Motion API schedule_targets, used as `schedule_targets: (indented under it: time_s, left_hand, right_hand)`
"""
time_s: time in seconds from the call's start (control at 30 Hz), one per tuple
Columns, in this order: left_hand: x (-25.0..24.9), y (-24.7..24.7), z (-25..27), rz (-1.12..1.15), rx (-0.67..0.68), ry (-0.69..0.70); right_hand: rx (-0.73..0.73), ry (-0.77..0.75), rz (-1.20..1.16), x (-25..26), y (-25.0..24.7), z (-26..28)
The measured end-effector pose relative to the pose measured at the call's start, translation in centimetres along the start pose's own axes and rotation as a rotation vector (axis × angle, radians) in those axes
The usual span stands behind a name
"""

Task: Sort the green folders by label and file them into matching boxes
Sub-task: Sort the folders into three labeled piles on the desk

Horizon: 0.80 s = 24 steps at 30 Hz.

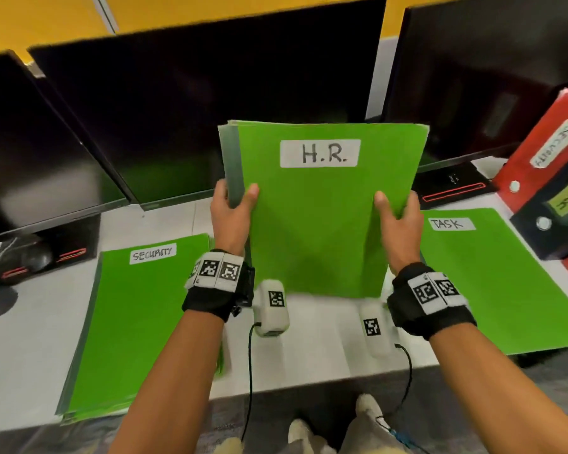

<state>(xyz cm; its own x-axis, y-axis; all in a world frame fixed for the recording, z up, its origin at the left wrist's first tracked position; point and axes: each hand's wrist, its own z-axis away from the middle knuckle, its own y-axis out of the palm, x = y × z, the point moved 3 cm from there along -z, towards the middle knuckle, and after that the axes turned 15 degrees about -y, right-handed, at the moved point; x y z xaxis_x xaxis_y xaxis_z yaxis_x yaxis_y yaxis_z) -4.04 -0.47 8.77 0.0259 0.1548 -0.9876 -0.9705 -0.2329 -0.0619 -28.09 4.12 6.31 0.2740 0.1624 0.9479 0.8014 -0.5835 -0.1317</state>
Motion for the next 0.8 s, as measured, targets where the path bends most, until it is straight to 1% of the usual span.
schedule_targets:
  time_s: [0.03, 0.07, 0.13, 0.2, 0.27, 0.3, 0.4, 0.47, 0.5, 0.57, 0.63, 0.67, 0.73, 0.8]
  left_hand:
    - [-0.5, 0.0, 0.3, 0.023, 0.023, 0.030]
    - [-0.9, 0.1, 0.8, 0.052, 0.047, 0.035]
    - [-1.5, 0.1, 1.4, 0.137, 0.054, 0.026]
    - [-2.7, 0.1, 1.9, 0.199, -0.002, 0.041]
    - [-4.0, 0.0, 2.1, 0.229, -0.076, 0.075]
    - [-4.4, -0.1, 2.0, 0.233, -0.090, 0.083]
    - [-4.8, -0.2, 1.0, 0.217, -0.114, 0.057]
    - [-4.8, -0.5, 0.2, 0.216, -0.144, 0.036]
    - [-5.0, -0.6, 0.2, 0.232, -0.134, 0.023]
    - [-4.7, -0.4, 0.3, 0.236, -0.095, 0.010]
    - [-3.5, -0.1, 0.7, 0.140, -0.050, 0.051]
    - [-2.2, -0.1, 0.7, 0.099, -0.020, 0.064]
    - [1.1, -0.2, 0.7, 0.035, 0.034, -0.015]
    - [3.8, -0.4, 1.0, -0.056, 0.052, -0.089]
  right_hand:
    - [-0.021, -0.044, -0.021, 0.9, 0.0, 0.1]
    - [-0.036, -0.071, -0.044, 1.6, -0.1, 0.2]
    - [-0.064, -0.100, -0.127, 3.2, -0.2, 0.5]
    - [-0.094, -0.160, -0.228, 5.2, -0.2, 0.2]
    - [-0.169, -0.212, -0.259, 6.9, -0.2, -0.8]
    - [-0.216, -0.200, -0.266, 7.2, -0.1, -1.5]
    - [-0.294, -0.132, -0.252, 7.3, 0.3, -2.9]
    - [-0.314, -0.090, -0.262, 7.2, 0.5, -3.3]
    - [-0.320, -0.088, -0.246, 7.1, 0.5, -3.3]
    - [-0.314, -0.129, -0.230, 7.5, 0.5, -2.7]
    - [-0.316, -0.195, -0.243, 7.5, 0.8, -1.7]
    - [-0.291, -0.203, -0.231, 7.1, 0.9, -1.1]
    - [-0.193, -0.132, -0.156, 4.5, 1.0, 0.1]
    - [-0.065, -0.001, -0.096, 0.8, 1.3, 1.8]
